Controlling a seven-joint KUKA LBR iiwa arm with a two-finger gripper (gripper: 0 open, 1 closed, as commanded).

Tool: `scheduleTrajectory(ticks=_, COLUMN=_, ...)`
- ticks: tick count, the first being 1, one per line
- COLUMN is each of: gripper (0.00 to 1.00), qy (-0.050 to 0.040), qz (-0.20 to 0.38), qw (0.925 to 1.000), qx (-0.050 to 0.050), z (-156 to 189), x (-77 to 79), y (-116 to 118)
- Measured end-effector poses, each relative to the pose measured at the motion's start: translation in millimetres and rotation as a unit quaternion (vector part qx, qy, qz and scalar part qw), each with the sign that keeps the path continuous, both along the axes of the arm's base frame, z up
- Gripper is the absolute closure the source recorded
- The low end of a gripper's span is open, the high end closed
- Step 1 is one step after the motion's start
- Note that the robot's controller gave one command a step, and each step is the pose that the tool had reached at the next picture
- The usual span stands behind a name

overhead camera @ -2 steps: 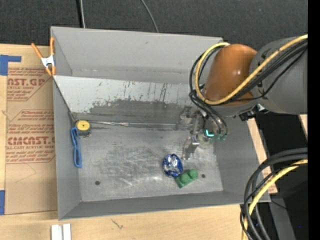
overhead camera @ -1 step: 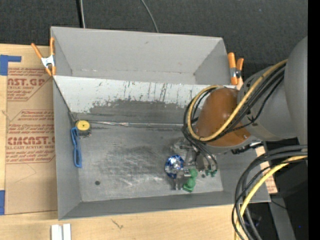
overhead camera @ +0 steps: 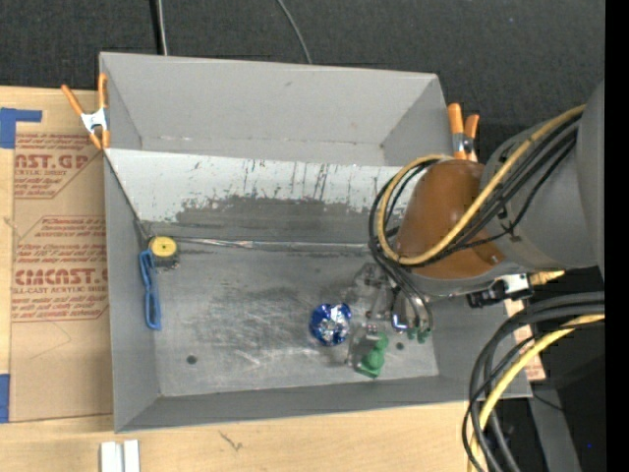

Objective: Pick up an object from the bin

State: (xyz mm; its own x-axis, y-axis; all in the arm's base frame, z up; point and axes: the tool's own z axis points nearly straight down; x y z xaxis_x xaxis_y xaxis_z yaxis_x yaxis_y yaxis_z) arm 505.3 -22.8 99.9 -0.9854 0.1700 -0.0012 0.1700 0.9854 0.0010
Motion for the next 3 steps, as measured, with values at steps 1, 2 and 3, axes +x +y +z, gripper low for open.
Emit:
scheduleTrajectory(ticks=1, gripper=0.00, qy=0.0021, qz=-0.057, qw=0.9983, qx=0.000, z=-0.8, x=-24.8, y=28.5)
scheduleTrajectory(ticks=2, gripper=0.00, qy=-0.0030, qz=-0.132, qw=0.9912, qx=-0.001, z=-27.6, x=-17.6, y=52.5)
scheduleTrajectory(ticks=3, gripper=0.00, qy=-0.0023, qz=-0.175, qw=0.9845, qx=0.002, z=-28.0, x=-22.0, y=36.7)
